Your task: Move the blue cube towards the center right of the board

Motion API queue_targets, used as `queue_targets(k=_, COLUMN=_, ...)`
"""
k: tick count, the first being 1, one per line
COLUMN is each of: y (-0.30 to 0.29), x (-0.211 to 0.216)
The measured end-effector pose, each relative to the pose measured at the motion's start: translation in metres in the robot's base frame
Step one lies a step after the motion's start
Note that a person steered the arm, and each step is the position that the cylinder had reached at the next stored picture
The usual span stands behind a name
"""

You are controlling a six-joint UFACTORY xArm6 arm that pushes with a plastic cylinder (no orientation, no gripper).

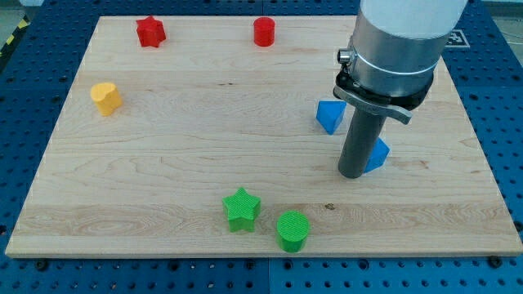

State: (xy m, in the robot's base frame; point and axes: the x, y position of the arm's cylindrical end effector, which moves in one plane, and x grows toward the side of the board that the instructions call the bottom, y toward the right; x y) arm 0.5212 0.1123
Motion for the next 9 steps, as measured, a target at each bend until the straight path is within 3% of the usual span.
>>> queue_targets(k=2, y=0.019, x=-0.03)
queue_targets(k=4, y=0.033, x=-0.009)
queue_targets(k=9, y=0.106, x=-0.024)
